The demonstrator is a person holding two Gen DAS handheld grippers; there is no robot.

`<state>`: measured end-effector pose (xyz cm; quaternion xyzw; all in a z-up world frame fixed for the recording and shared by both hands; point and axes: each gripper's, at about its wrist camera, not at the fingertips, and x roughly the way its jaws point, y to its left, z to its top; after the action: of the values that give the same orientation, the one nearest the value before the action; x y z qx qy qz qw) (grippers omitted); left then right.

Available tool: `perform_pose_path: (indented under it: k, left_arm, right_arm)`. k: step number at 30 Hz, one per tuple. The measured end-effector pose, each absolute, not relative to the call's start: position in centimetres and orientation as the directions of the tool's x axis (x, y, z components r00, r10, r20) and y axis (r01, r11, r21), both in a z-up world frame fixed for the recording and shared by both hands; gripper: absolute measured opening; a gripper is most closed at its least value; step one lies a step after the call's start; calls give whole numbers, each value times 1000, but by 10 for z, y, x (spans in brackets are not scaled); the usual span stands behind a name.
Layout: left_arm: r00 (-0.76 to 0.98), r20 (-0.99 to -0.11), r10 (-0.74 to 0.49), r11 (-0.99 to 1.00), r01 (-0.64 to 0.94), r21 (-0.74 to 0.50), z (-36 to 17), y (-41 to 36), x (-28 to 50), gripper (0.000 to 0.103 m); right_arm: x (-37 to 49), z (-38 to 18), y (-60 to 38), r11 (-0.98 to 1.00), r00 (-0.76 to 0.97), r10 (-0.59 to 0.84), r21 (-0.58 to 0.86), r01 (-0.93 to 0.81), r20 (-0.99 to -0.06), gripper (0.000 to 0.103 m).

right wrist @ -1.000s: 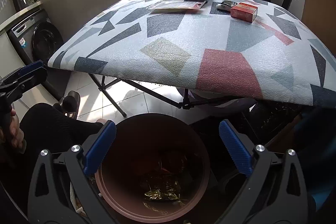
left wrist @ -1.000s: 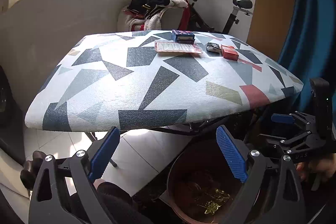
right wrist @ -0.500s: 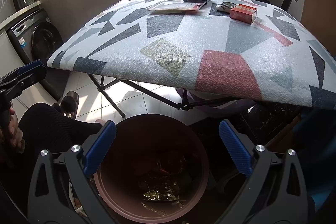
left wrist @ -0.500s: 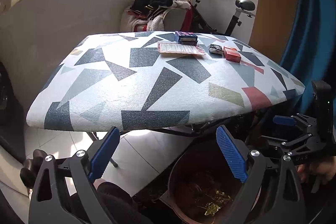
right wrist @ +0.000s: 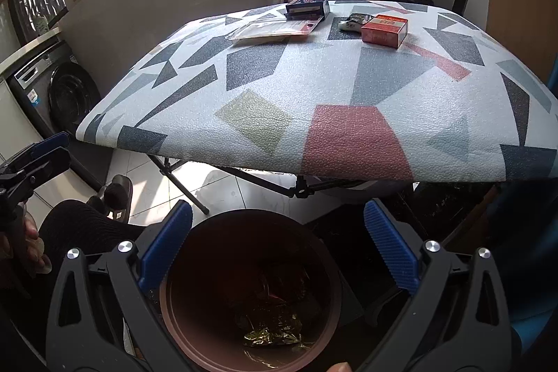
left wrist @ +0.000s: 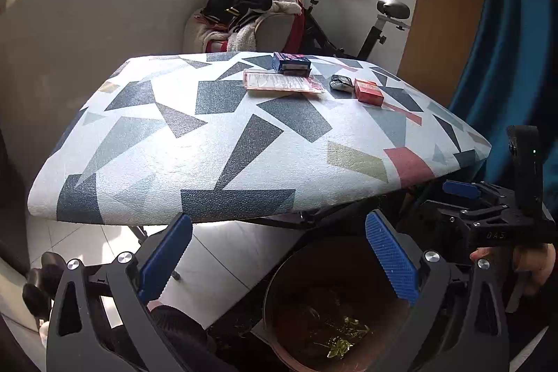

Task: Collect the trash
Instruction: 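Grasp the red Double Happiness pack with the right tool while the left tool reaches the blister card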

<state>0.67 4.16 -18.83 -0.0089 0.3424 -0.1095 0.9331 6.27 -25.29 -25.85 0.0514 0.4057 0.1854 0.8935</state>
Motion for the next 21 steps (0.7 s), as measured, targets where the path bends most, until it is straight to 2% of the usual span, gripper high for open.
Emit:
perform_pose_path:
  k: [4,8,12,16,21]
  left_arm:
    - [762,-619,-187,978,201,-48,-180,36,25,97]
    - [785,-583,-211,976,200,-84,-165,43,57,97]
    - [805,-549,-226,974,189,-124,-153,55,98,97]
    - [787,-572,-230,973,168,-159,-152,65,144,97]
    - [751,-628,-203,978,119,-174,-156,74,193,97]
  right_arm:
    - [88,-248,-270,926,611,376,269,-264,-697,97]
    - [133,-235,-284,921,596,389,296,-252,-703,97]
    - [189,-221,-293,971,649,239,172,-166,-722,97]
    - [253,-217,-296,999,698,38,21,-33,-715,97]
    - [329,-231,-298,999,638,21,34,7,-770,95]
